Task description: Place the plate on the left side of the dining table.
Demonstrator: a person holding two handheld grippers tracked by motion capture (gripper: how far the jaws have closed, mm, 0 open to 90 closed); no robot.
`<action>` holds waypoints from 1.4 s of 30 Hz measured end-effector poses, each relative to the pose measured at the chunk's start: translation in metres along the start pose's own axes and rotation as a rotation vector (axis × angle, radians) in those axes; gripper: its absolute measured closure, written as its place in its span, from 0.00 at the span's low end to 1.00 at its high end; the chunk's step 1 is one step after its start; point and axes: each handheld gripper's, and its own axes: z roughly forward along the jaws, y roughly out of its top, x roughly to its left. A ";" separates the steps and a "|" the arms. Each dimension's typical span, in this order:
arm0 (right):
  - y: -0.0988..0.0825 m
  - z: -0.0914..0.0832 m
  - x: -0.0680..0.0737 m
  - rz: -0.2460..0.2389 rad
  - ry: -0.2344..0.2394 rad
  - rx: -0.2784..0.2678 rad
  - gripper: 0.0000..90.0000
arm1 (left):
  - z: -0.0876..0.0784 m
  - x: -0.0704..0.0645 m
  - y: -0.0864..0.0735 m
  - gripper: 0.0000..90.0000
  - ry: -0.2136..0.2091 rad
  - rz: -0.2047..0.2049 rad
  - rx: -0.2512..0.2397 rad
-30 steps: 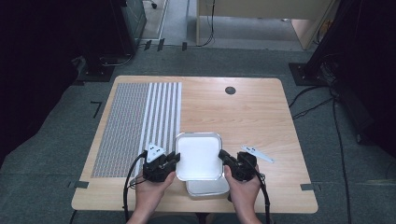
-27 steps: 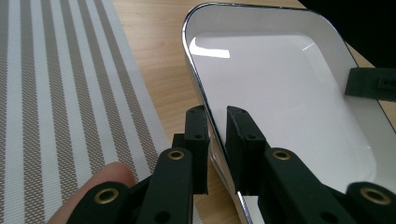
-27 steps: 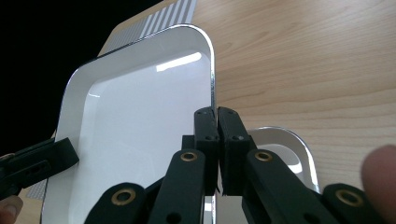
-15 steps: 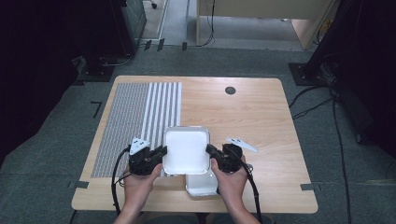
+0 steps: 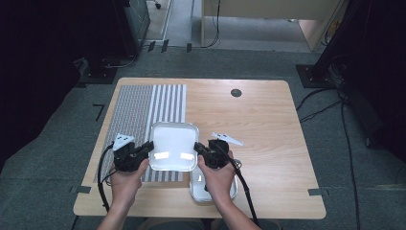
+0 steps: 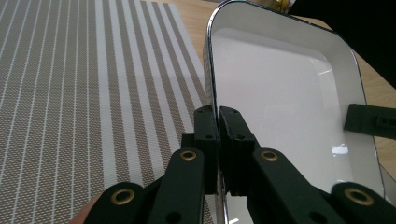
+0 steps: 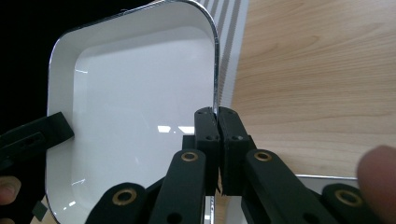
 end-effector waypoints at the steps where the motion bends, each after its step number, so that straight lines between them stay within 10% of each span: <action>1: 0.001 0.002 0.002 -0.004 0.006 0.001 0.99 | -0.001 0.003 0.002 0.97 0.000 -0.004 -0.002; 25: 0.019 0.063 0.051 -0.016 0.022 0.035 0.99 | 0.004 0.075 0.029 0.99 0.025 -0.038 -0.005; 42: 0.033 0.120 0.060 0.032 -0.007 0.098 0.99 | 0.032 0.112 0.052 1.00 0.092 -0.009 0.052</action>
